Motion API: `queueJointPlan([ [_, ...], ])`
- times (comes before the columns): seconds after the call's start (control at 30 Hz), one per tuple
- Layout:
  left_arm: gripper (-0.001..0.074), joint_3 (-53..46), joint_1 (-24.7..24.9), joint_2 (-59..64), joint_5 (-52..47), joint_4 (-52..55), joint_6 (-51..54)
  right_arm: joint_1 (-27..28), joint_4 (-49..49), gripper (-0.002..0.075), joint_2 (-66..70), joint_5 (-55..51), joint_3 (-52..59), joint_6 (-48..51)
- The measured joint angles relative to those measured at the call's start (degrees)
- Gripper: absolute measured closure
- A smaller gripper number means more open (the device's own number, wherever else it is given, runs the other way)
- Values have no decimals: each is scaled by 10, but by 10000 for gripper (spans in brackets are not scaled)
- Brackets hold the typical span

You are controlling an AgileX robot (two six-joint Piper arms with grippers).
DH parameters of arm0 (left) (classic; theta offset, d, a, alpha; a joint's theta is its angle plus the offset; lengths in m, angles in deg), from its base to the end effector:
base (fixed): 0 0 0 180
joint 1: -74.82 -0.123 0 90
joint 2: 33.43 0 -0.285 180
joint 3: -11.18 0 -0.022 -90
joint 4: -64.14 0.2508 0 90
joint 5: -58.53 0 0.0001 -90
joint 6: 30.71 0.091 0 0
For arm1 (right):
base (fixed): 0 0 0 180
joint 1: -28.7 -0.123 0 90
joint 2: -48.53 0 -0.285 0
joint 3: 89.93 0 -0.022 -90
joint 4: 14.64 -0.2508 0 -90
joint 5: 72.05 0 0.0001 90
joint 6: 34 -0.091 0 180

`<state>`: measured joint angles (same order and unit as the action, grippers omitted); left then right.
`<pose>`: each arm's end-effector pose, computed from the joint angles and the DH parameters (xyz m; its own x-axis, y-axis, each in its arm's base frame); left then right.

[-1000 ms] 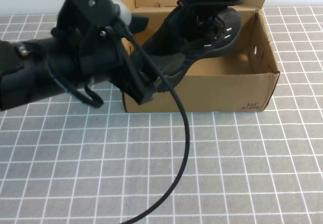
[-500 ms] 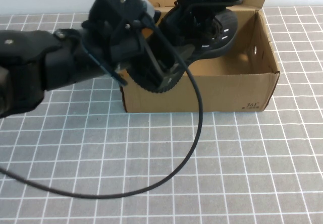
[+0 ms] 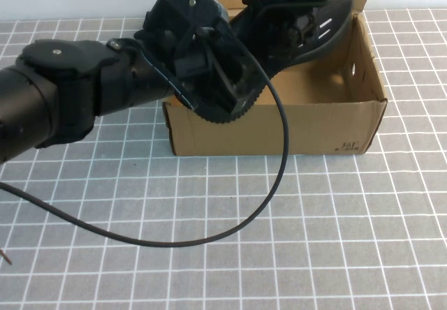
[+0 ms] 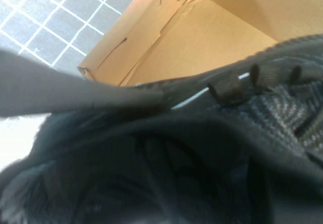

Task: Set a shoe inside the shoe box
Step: Adjust the shoe

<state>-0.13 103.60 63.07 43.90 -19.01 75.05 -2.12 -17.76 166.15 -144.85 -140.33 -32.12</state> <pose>0.3051 -0.1938 0.3209 -0.0096 0.4340 -0.9009 0.7344 0.6145 0.2881 0.3524 0.2158 0.4232 -0.6487 -0.4064 -0.6434 -0.5513 0.8338 0.0291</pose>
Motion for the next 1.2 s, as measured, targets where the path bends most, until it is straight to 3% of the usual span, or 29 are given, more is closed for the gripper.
queueJointPlan([
  [0.13, 519, 0, 2, 0, 20, 0, 14, 0, -2, 729, 1, 5, 0, 1],
  [0.23, 610, 0, 3, 1, 29, 0, 34, 0, -9, 730, 1, 7, 0, 1],
  [0.53, 619, 0, 3, 1, 42, -1, 72, 0, -18, 709, 1, 8, 0, 1],
  [0.6, 647, 0, 3, 3, 58, -1, 73, 0, -26, 648, 1, 6, 0, 1],
  [0.77, 689, 0, 2, 12, 88, -1, 90, -1, -33, 411, -1, 6, -1, 1],
  [0.87, 690, 1, 2, 12, 97, -1, 101, -1, -33, 346, -2, 6, -1, 0],
  [1.07, 690, 36, 1, 12, 97, -1, 120, -1, -22, 403, -35, 5, -1, -1],
  [1.2, 691, 65, 0, 12, 87, -1, 123, -1, 0, 499, -84, 5, 18, -2],
])
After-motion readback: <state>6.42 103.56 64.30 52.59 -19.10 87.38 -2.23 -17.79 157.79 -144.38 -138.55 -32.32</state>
